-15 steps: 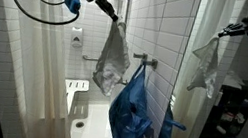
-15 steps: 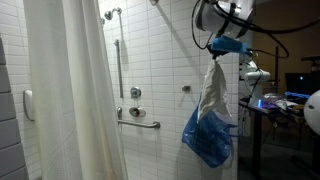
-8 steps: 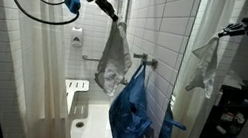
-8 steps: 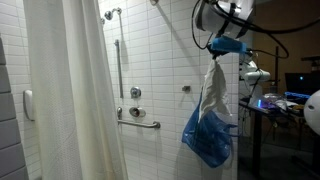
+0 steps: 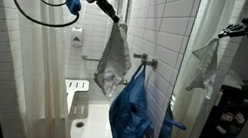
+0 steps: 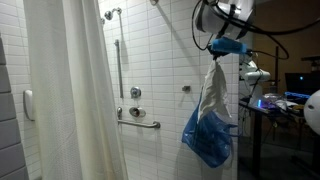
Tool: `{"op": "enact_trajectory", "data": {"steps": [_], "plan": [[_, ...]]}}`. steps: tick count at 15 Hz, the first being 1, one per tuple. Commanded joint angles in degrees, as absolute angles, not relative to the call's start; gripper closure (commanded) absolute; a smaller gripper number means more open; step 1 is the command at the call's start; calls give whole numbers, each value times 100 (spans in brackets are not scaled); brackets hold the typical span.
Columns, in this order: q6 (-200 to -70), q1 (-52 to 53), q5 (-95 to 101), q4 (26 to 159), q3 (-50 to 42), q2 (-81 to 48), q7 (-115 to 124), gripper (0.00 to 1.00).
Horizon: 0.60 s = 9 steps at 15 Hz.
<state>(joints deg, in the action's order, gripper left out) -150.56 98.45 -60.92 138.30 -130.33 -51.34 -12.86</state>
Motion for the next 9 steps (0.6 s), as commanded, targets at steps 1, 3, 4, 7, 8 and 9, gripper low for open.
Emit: {"op": "enact_trajectory", "data": {"steps": [1,3,4,7,8,9], "plan": [[-15175,9567,-6123,13726,-12969,-5134,-1076,99],[-15169,9324,-6078,13625,-12956,-5063,-909,99],[-15136,9180,-6056,13554,-12944,-5013,-813,99],[-14937,8522,-5901,13179,-12796,-4873,-395,99],[-14846,8241,-5826,12982,-12684,-4804,-254,99],[-14757,8060,-5776,12810,-12604,-4727,-202,99]]}}
